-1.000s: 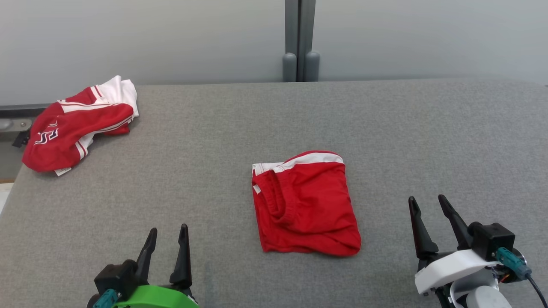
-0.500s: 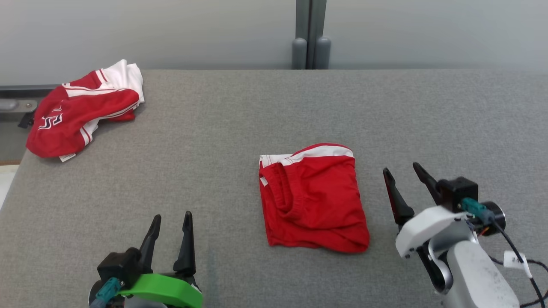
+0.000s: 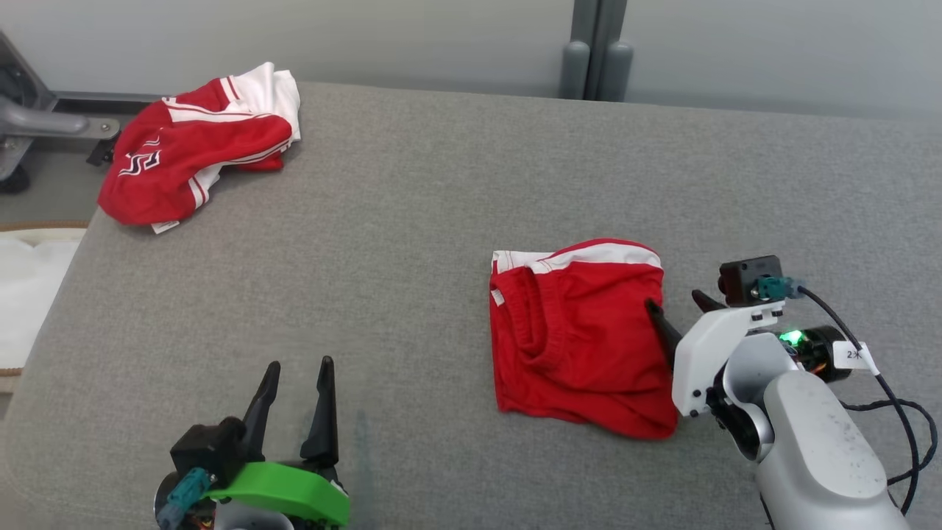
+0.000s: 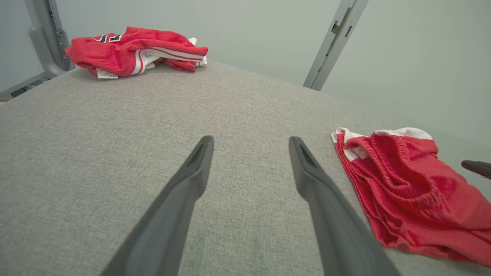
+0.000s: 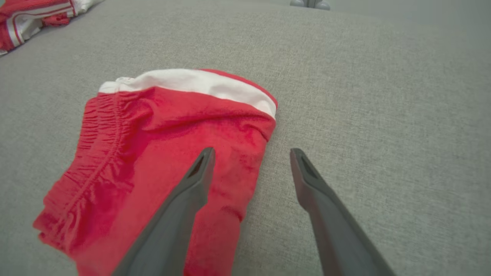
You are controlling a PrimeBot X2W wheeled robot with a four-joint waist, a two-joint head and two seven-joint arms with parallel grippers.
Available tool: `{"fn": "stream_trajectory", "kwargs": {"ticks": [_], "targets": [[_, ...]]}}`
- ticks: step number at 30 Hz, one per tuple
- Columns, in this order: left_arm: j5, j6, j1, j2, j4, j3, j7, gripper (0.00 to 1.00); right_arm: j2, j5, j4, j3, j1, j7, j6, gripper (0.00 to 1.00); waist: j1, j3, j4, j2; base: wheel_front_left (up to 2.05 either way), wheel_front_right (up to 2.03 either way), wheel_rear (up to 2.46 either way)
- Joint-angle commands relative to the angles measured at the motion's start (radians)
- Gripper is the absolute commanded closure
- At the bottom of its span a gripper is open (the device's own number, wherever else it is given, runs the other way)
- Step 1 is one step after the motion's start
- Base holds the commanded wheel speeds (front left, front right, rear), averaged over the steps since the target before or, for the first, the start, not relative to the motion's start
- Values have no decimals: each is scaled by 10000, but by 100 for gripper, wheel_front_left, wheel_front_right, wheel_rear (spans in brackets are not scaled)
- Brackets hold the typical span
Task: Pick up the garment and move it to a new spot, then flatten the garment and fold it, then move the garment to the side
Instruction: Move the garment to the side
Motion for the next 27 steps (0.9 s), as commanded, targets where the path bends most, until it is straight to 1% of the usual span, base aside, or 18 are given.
{"fn": "stream_trajectory", "kwargs": {"ticks": [1,4,7,15,17,19,20,21,22,27], "targets": [[21,-29,-207,100,-3,60,-6,0,-41,115,133,-63,-56,202,-4,0,0,181,213,0,0,0,0],[-12,-29,-218,103,-40,154,-6,0,-40,-106,368,-238,-172,415,-4,0,0,282,331,0,0,0,0],[-17,-29,-223,94,-68,206,-6,0,-36,-86,665,-260,-222,584,-4,0,0,365,403,0,0,0,0],[-42,-29,-330,37,-110,142,-6,0,-30,183,1328,454,-507,822,-4,0,0,540,370,0,0,0,0],[-41,-29,-408,28,-133,97,-6,0,-33,295,1463,674,-645,795,-4,42,0,593,318,0,0,0,0],[-27,-29,-472,12,-152,28,-6,0,-32,371,1611,860,-783,778,-4,67,0,630,246,0,0,0,0],[-18,-29,-504,8,-161,4,-6,0,-32,392,1663,943,-850,737,-4,75,0,647,203,0,0,0,0],[10,-29,-559,7,-181,-17,-6,0,-32,359,1713,996,-973,653,-4,94,0,672,135,0,0,0,0],[10,-29,-591,8,-207,-12,-6,0,-35,310,1735,1031,-1076,571,-4,100,0,688,60,0,0,0,0],[-174,-29,-832,-9,-365,-2,-6,0,-231,-2,1857,865,-1668,78,-9,100,0,897,-579,0,0,0,0]]}}
